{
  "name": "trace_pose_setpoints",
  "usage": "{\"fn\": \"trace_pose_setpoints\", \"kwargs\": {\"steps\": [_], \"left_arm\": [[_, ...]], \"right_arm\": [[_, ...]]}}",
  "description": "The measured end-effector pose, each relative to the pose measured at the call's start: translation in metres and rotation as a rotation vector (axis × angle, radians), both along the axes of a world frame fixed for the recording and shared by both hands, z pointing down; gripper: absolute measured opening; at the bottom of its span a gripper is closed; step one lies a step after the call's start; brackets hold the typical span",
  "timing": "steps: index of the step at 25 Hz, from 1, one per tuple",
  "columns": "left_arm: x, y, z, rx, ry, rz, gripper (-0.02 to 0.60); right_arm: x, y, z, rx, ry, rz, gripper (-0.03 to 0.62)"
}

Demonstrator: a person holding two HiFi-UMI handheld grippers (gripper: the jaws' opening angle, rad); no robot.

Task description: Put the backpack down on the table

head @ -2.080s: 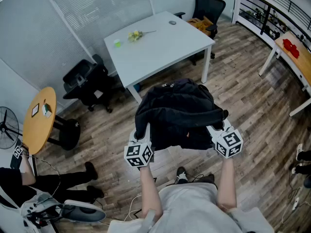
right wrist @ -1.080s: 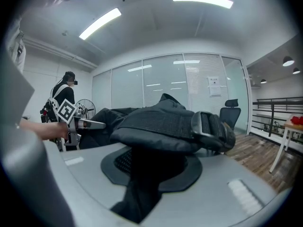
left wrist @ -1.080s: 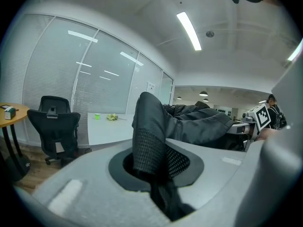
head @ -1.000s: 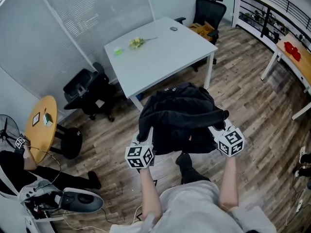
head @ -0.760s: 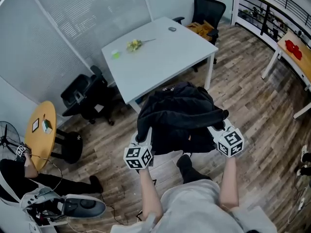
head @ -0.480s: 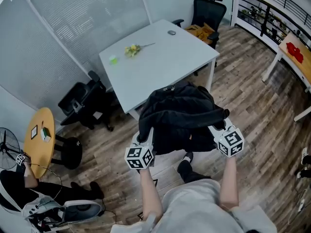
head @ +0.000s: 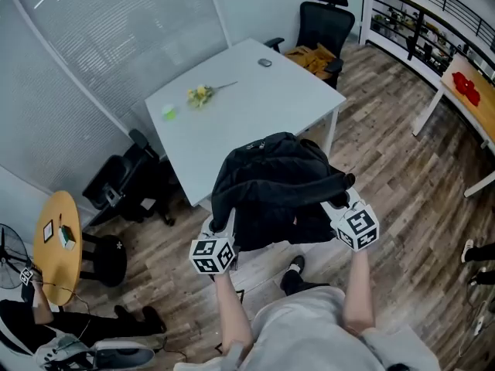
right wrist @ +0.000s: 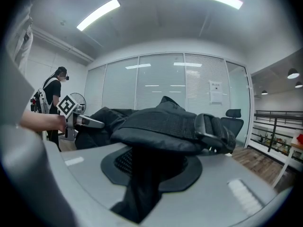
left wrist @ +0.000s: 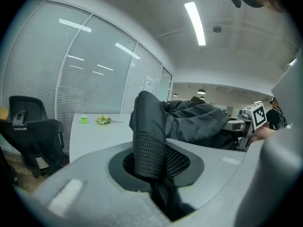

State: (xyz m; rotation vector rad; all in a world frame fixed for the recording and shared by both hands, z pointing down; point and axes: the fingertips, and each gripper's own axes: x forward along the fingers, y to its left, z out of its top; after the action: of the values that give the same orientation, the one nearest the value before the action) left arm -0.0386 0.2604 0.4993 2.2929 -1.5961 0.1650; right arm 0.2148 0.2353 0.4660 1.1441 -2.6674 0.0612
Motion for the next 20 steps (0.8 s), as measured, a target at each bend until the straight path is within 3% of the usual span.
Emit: {"fn": "trace_pose_setpoints", "kwargs": {"steps": [9,13,20], "left_arm": [[-0.009,-0.092,-0.003,0.013,-0.036,0.032,0.072],[0.003,-0.126,-0.003,0.022,-0.022,0.068,0.071],[0.012,-0.160,0.003,0.023,-0.032,0.081,0.071]], "right_arm": [[-0.010,-0.082,0.005,0.009,-0.048,0.037,0.104],[0.000,-0.111,0.006,0.005,-0.043,0.066,0.104],[0.006,-0.139,0.016,-0.010,-0.060,0.088,0.104]]}}
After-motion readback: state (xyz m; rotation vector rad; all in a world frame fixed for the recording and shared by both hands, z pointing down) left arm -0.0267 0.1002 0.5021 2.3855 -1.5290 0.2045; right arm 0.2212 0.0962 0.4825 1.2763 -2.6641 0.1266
